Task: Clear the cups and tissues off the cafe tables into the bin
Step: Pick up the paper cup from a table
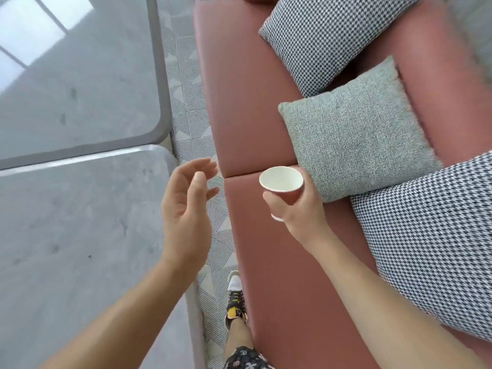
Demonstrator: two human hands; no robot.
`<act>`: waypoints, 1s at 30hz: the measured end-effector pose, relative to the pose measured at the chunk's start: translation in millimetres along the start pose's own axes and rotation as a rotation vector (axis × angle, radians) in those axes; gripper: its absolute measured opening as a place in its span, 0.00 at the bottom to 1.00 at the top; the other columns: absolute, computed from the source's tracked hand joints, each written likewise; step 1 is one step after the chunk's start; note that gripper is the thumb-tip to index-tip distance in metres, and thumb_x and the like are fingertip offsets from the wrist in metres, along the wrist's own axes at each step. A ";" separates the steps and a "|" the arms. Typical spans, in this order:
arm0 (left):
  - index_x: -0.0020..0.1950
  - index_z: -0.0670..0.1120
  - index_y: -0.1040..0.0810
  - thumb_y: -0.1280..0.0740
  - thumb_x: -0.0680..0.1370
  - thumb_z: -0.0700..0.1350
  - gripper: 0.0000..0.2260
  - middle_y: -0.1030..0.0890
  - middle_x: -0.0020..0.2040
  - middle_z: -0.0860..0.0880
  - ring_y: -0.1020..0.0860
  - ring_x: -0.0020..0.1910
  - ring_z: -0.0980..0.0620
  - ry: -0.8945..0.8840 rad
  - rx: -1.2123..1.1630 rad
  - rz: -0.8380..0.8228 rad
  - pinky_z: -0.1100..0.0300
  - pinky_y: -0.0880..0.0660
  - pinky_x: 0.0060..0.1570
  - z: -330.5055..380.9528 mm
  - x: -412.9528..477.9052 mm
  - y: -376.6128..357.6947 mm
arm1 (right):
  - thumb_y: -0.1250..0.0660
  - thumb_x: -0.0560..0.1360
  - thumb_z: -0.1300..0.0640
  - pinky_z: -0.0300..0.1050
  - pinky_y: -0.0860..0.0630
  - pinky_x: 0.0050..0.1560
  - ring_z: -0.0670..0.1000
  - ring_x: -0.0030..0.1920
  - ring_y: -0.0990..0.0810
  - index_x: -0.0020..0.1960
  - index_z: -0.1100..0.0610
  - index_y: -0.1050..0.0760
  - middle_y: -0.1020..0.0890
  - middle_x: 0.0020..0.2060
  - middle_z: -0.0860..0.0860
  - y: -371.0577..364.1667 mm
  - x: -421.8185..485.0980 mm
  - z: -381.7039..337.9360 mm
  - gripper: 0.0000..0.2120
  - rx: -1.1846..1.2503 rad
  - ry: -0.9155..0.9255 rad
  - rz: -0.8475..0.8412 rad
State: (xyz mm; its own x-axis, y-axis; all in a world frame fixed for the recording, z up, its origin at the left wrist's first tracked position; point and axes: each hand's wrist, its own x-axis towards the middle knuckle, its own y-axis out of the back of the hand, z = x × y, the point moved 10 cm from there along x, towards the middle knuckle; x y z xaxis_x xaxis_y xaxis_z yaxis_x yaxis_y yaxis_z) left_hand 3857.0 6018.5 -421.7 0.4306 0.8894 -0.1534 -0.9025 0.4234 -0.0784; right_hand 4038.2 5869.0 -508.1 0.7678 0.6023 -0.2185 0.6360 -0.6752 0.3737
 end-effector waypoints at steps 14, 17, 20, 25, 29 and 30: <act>0.55 0.58 0.19 0.40 0.81 0.51 0.10 0.16 0.58 0.49 0.19 0.63 0.47 -0.095 0.000 0.179 0.53 0.22 0.54 122.5 -104.0 107.0 | 0.18 0.70 0.59 0.24 0.28 0.41 0.31 0.40 0.21 0.59 0.56 0.24 0.16 0.43 0.42 -38.9 -116.8 -182.2 0.22 0.244 0.057 -0.278; 0.58 0.52 0.20 0.41 0.83 0.47 0.11 0.16 0.58 0.49 0.19 0.63 0.47 -0.115 -0.004 0.288 0.53 0.21 0.55 137.9 -127.8 157.4 | 0.20 0.67 0.51 0.29 0.25 0.44 0.35 0.44 0.19 0.61 0.55 0.24 0.16 0.48 0.46 -85.2 -142.6 -212.0 0.25 0.257 0.081 -0.426; 0.59 0.50 0.21 0.41 0.82 0.48 0.11 0.16 0.59 0.47 0.19 0.63 0.47 -0.138 -0.024 0.423 0.52 0.20 0.56 148.0 -160.8 214.0 | 0.23 0.61 0.39 0.36 0.22 0.47 0.40 0.49 0.17 0.58 0.46 0.23 0.15 0.48 0.41 -135.5 -176.7 -234.0 0.28 0.234 0.103 -0.547; 0.60 0.49 0.21 0.39 0.81 0.49 0.12 0.16 0.59 0.46 0.19 0.63 0.47 -0.164 -0.089 0.660 0.53 0.20 0.54 154.4 -237.3 309.7 | 0.23 0.65 0.49 0.35 0.22 0.43 0.38 0.44 0.18 0.55 0.49 0.24 0.16 0.42 0.39 -215.4 -255.3 -268.4 0.21 0.211 0.178 -0.740; 0.61 0.48 0.21 0.37 0.79 0.52 0.14 0.16 0.59 0.47 0.18 0.63 0.47 -0.213 -0.114 0.825 0.50 0.20 0.56 158.5 -315.8 382.1 | 0.22 0.62 0.45 0.37 0.21 0.45 0.40 0.46 0.17 0.58 0.52 0.23 0.15 0.44 0.41 -279.4 -345.1 -286.8 0.27 0.202 0.206 -0.911; 0.61 0.48 0.21 0.37 0.78 0.54 0.16 0.16 0.59 0.47 0.18 0.62 0.47 -0.227 -0.123 0.866 0.50 0.20 0.56 159.0 -338.4 400.2 | 0.23 0.61 0.42 0.39 0.20 0.46 0.41 0.46 0.17 0.57 0.52 0.22 0.15 0.45 0.42 -295.0 -371.9 -290.1 0.28 0.195 0.207 -0.947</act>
State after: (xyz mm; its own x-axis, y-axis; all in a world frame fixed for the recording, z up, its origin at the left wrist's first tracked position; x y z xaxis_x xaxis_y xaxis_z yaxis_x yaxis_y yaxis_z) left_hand 3349.3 5914.5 -244.5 -0.4221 0.9065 -0.0112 -0.8979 -0.4197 -0.1328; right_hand 3542.6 5967.7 -275.6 -0.0816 0.9800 -0.1813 0.9965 0.0768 -0.0331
